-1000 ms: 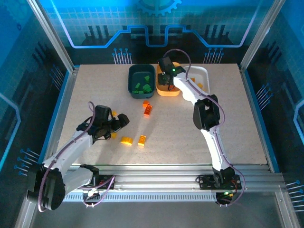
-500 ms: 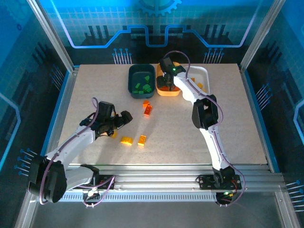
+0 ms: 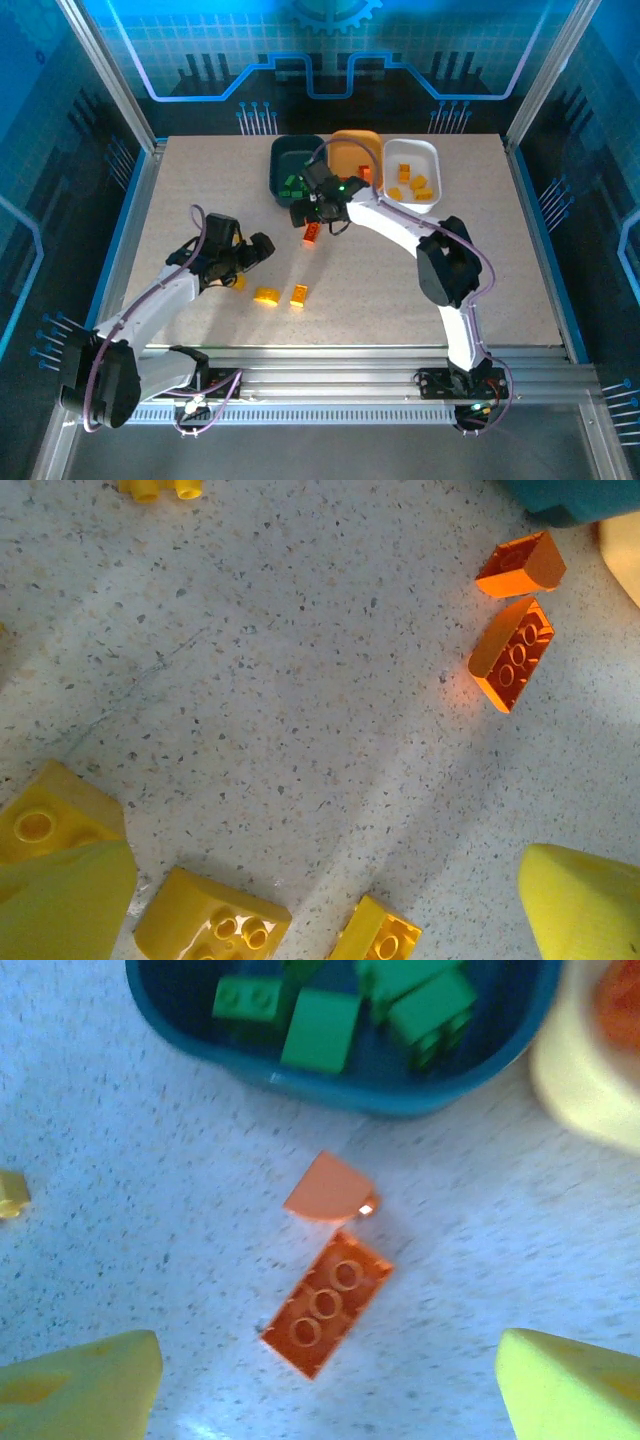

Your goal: Sort the legos into containers by color

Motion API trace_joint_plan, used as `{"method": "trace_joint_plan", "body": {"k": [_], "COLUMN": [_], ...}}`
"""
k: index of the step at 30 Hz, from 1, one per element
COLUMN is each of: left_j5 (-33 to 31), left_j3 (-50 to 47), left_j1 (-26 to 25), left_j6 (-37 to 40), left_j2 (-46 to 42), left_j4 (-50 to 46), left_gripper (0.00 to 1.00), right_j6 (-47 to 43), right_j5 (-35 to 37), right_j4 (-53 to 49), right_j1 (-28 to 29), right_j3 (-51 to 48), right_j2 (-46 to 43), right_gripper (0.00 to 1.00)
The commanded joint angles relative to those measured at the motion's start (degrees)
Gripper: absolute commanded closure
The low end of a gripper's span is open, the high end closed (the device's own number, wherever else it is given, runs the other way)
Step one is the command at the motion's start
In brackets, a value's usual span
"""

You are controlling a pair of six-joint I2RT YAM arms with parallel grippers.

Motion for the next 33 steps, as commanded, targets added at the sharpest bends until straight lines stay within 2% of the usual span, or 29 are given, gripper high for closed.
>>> {"method": "trace_joint_plan", "body": {"k": [1, 7, 10, 16, 18, 27, 30, 33], "left_j5": [-0.2, -0.79, -1.12, -0.73, -0.64, 2.0, 6.8, 11.73], "left_j3": [0.24, -2.25, -2.79, -2.92, -2.83, -2.79, -4.21, -5.03], "left_j1": [0.24, 0.33, 0.42, 0.59, 0.61, 0.61, 0.31, -2.29], "left_j6": [0.23, 0.8, 1.28, 1.27, 1.21, 0.34, -1.65, -3.06], "left_j2": [-2.0, -5.57, -6.58, -6.49, -6.3, -4.27, -2.17, 1.2], "left_j4": [-1.25, -2.45, -2.97, -2.53, -2.14, 0.12, 4.67, 10.82], "left_gripper": [0.01, 0.01, 0.01, 0.01, 0.01, 0.01, 0.01, 0.01], "right_j6": [5.99, 7.41, 7.62, 6.88, 6.43, 2.85, 0.32, -2.29], "right_j5": [-0.44, 2.42, 2.09, 5.01, 6.0, 9.0, 10.04, 9.4], "right_j4": [0.01, -3.12, -2.59, -0.35, 0.45, 4.09, 4.12, 4.18], "right_j1": [0.16, 0.92, 1.13, 1.93, 1.86, 1.6, -0.47, -4.61], "right_j3": [3.15, 7.29, 6.56, 1.58, -0.41, -9.91, -10.24, -8.27], "right_j2": [5.2, 12.11, 12.57, 9.23, 7.52, -4.7, -7.51, -7.38], "right_gripper": [0.11, 0.15, 0.23, 0.52, 0.58, 0.63, 0.63, 0.62]}}
